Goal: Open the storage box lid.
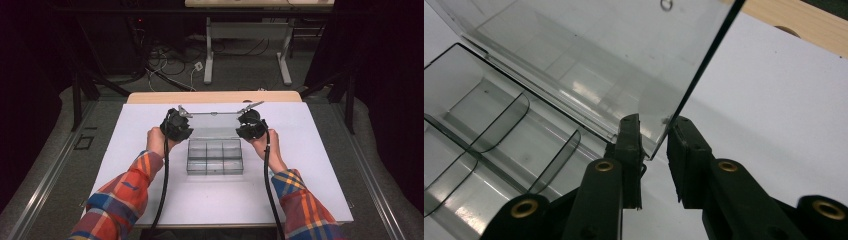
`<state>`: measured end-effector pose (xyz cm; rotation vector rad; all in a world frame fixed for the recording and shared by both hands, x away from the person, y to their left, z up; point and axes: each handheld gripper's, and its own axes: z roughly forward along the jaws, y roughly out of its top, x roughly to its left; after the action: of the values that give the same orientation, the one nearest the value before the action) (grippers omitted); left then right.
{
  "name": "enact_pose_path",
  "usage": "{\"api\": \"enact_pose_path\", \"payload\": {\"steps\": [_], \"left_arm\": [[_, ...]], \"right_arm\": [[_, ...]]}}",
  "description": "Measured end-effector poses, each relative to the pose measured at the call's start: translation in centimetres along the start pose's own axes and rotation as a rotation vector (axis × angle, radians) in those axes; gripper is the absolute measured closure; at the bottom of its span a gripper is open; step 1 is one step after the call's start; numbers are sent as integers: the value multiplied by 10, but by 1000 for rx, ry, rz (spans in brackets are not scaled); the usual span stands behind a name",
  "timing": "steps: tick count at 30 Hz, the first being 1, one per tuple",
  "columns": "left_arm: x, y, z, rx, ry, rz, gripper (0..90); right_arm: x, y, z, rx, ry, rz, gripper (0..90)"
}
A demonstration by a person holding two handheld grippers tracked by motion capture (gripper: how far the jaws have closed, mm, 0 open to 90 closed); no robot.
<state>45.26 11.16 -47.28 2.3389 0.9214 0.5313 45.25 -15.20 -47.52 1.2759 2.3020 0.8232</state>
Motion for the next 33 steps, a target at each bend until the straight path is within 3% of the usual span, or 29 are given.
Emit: {"api": "enact_pose_path", "payload": {"steps": [11, 31, 33], "left_arm": [[1, -2, 11, 21, 9, -18, 728], [2, -3, 21, 44, 27, -14, 735], [1, -3, 21, 48, 33, -21, 695]], "right_arm": [[0, -2, 9, 18, -11, 10, 766], [-1, -2, 15, 32, -22, 10, 766], [-1, -2, 15, 33, -25, 10, 757]]}}
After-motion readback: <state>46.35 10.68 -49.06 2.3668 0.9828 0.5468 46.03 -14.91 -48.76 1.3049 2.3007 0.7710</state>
